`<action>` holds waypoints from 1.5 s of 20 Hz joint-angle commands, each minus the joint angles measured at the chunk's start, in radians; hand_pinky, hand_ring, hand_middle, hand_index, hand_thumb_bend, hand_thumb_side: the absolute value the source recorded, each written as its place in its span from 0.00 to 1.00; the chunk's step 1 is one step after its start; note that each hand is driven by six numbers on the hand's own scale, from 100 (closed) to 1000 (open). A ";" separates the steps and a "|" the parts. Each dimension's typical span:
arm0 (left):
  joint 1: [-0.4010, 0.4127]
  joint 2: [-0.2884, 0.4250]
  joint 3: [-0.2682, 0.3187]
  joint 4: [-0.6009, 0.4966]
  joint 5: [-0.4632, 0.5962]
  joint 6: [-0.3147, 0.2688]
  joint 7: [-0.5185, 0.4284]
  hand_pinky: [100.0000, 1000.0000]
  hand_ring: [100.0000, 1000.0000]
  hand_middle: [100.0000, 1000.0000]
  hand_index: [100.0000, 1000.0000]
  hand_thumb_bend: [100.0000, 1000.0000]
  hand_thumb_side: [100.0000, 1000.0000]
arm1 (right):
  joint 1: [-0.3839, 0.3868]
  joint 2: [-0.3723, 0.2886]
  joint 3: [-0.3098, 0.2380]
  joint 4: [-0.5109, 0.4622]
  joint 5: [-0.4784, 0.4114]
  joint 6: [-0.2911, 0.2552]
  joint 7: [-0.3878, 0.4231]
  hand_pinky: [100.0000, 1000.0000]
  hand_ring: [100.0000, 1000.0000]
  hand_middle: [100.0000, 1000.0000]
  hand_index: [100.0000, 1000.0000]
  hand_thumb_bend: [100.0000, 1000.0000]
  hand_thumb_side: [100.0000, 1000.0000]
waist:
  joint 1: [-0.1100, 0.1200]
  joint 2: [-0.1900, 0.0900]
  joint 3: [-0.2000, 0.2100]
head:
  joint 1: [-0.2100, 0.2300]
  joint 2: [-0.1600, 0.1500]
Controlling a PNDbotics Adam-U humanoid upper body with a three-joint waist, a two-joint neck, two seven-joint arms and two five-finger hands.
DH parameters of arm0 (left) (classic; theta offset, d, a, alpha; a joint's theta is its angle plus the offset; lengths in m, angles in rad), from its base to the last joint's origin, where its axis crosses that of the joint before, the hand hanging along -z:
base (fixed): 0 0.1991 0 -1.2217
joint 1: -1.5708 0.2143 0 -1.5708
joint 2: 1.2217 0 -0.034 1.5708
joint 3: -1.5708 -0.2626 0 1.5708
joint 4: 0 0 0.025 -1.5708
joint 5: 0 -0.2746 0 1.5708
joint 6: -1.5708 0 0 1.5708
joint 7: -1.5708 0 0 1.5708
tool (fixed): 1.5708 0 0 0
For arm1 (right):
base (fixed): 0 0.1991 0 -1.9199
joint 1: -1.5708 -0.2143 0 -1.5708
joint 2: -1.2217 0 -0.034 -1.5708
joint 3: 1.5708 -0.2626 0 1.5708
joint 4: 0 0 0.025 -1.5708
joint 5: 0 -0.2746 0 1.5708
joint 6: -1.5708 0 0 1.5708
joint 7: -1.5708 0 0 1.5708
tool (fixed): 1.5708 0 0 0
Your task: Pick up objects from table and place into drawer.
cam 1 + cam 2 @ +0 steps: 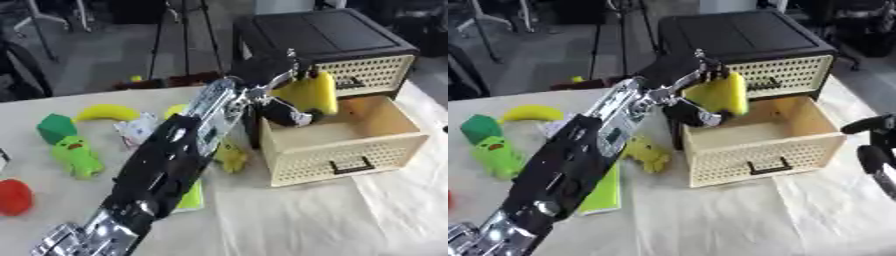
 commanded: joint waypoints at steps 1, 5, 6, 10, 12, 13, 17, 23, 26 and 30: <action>-0.015 0.002 -0.002 -0.022 -0.052 -0.014 0.047 0.57 0.58 0.58 0.72 0.94 0.41 | -0.018 -0.014 -0.006 -0.019 -0.008 0.000 0.006 0.00 0.06 0.18 0.71 0.07 0.69 | -0.007 -0.009 -0.003 | 0.004 -0.011; -0.010 0.003 -0.003 -0.018 -0.125 -0.014 0.092 0.58 0.60 0.60 0.72 0.92 0.40 | -0.015 -0.013 -0.008 -0.019 -0.007 0.000 0.006 0.00 0.06 0.18 0.71 0.06 0.69 | -0.007 -0.007 -0.005 | 0.004 -0.014; -0.009 0.003 -0.002 -0.016 -0.144 -0.011 0.102 0.59 0.60 0.60 0.72 0.93 0.40 | -0.014 -0.012 -0.008 -0.018 -0.007 0.000 0.006 0.00 0.06 0.18 0.71 0.06 0.69 | -0.007 -0.007 -0.005 | 0.004 -0.014; -0.005 0.003 0.007 -0.015 -0.156 -0.003 0.132 0.58 0.60 0.60 0.72 0.92 0.41 | -0.013 -0.012 -0.010 -0.017 -0.005 0.000 0.005 0.00 0.06 0.18 0.71 0.06 0.69 | -0.007 -0.006 -0.002 | 0.002 -0.015; -0.007 0.016 0.012 -0.046 -0.104 -0.001 0.141 0.57 0.57 0.57 0.71 0.91 0.43 | -0.010 -0.015 -0.013 -0.015 -0.002 0.001 0.004 0.00 0.06 0.18 0.71 0.06 0.69 | -0.007 -0.004 0.005 | 0.000 -0.017; -0.007 0.029 0.015 -0.072 -0.055 0.001 0.140 0.56 0.56 0.56 0.70 0.90 0.44 | -0.009 -0.017 -0.013 -0.013 -0.001 0.001 0.004 0.00 0.06 0.18 0.71 0.05 0.69 | -0.006 -0.004 0.011 | -0.003 -0.018; 0.018 0.112 0.037 -0.236 0.229 0.056 0.105 0.54 0.52 0.51 0.68 0.76 0.52 | -0.008 -0.035 -0.002 -0.002 0.004 -0.003 0.013 0.00 0.06 0.19 0.66 0.01 0.72 | -0.006 -0.011 0.045 | -0.025 -0.014; 0.127 0.286 0.101 -0.501 0.542 0.178 0.028 0.54 0.52 0.51 0.67 0.64 0.64 | -0.025 -0.059 0.042 0.012 0.024 -0.011 0.071 0.00 0.15 0.28 0.60 0.00 0.82 | -0.010 -0.025 0.112 | -0.069 0.000; 0.192 0.372 0.141 -0.582 0.599 0.230 0.024 0.54 0.52 0.51 0.68 0.62 0.66 | -0.033 -0.067 0.062 0.039 0.039 -0.008 0.110 0.09 0.24 0.38 0.61 0.00 0.86 | -0.011 -0.030 0.143 | -0.088 0.009; 0.278 0.463 0.188 -0.648 0.633 0.279 0.039 0.54 0.52 0.51 0.68 0.62 0.68 | -0.047 -0.075 0.082 0.088 0.070 -0.002 0.156 0.15 0.33 0.49 0.65 0.00 0.90 | -0.010 -0.036 0.174 | -0.103 0.018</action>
